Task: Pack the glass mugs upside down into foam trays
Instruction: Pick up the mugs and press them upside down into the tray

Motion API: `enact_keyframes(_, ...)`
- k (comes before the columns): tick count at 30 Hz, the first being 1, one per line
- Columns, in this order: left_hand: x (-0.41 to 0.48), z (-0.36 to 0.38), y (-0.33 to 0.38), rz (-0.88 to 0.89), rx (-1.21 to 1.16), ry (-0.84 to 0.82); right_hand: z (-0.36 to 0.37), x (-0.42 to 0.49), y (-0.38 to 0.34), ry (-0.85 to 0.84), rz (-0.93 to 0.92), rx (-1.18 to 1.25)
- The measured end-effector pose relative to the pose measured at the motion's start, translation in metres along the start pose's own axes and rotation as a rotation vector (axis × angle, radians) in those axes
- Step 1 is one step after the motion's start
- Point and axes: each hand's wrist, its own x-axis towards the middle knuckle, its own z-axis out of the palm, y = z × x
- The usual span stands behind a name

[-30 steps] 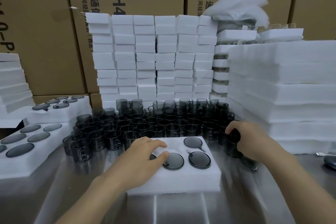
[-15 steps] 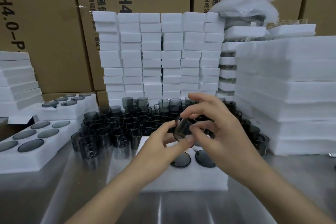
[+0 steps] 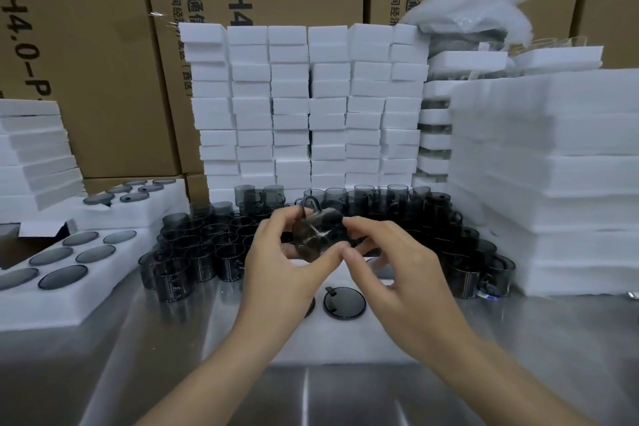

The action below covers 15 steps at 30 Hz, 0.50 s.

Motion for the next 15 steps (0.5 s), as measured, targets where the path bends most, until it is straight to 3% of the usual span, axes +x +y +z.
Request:
enact_keyframes(7, -0.004, -0.002, 0.004, 0.349, 0.187, 0.001, 0.006, -0.005, -0.009, -0.099, 0.185, 0.192)
enact_keyframes(15, -0.007, -0.007, 0.018, 0.634, 0.154, 0.069, -0.003, 0.001, -0.022, 0.043, -0.010, 0.249)
